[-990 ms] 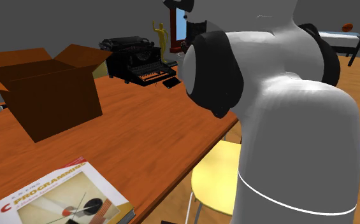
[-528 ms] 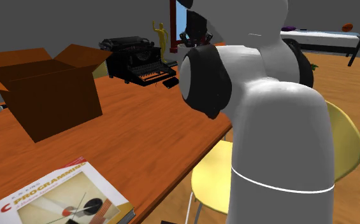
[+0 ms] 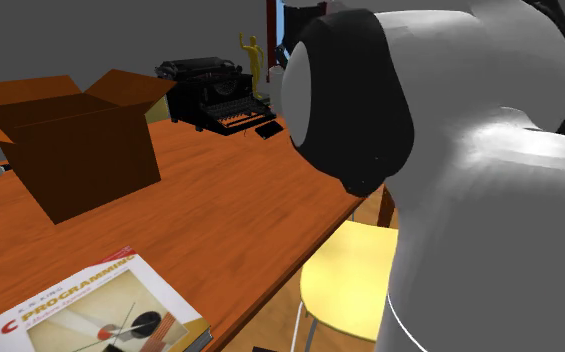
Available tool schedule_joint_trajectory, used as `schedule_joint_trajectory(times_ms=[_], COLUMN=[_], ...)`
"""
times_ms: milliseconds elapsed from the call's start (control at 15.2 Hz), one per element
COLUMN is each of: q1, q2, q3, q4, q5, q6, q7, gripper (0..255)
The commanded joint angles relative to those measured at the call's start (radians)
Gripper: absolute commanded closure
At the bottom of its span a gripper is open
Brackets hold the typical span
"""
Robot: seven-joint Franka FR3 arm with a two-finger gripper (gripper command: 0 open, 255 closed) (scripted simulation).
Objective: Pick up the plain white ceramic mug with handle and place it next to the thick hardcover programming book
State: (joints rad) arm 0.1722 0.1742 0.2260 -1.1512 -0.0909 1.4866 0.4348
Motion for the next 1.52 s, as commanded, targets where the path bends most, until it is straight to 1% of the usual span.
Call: schedule_joint_trajectory(times_ms=[0, 330, 660, 1056, 1452], q1=[-0.006, 0.005, 0.028, 0.065, 0.110], q2=[-0.109, -0.312, -0.489, -0.680, -0.850], q3=[0.004, 0.014, 0.028, 0.051, 0.084], q4=[-0.150, -0.385, -0.557, -0.708, -0.809], q5=[0.023, 0.067, 0.107, 0.155, 0.207], q6=[0.043, 0.078, 0.078, 0.043, -0.021], q7=[0.012, 0.040, 0.074, 0.124, 0.188], gripper=[255, 255, 255, 255, 255])
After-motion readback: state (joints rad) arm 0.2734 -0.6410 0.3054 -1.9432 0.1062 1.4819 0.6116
